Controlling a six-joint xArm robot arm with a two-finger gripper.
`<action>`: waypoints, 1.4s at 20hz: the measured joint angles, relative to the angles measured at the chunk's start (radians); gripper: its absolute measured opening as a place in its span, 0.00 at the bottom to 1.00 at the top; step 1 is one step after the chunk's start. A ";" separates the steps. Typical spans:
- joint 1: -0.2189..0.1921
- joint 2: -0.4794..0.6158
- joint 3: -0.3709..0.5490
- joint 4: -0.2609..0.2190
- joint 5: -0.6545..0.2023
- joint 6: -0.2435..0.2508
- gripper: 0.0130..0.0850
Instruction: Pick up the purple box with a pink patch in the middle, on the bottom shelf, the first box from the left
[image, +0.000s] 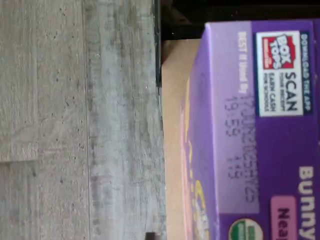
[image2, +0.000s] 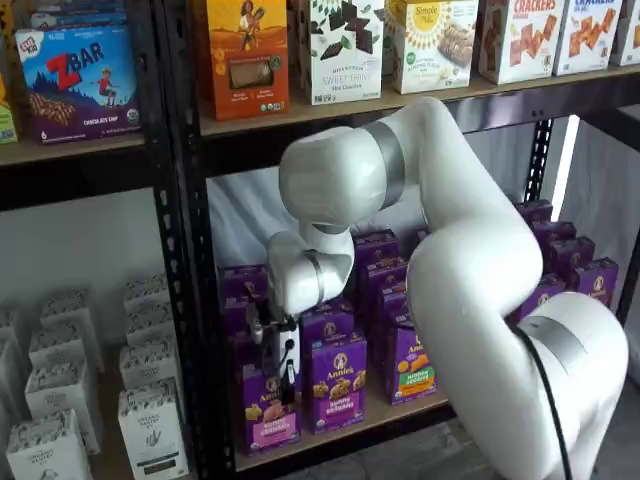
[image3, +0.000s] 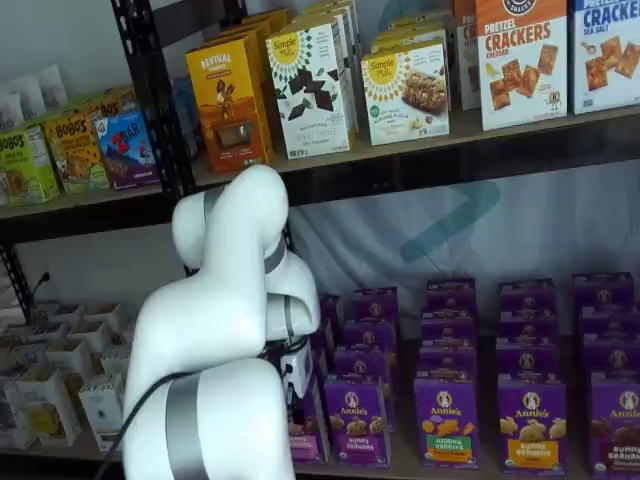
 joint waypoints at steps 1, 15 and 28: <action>0.000 0.000 0.000 0.003 -0.002 -0.002 0.72; 0.000 -0.021 0.021 0.031 -0.002 -0.027 0.50; 0.006 -0.040 0.048 0.023 -0.016 -0.015 0.44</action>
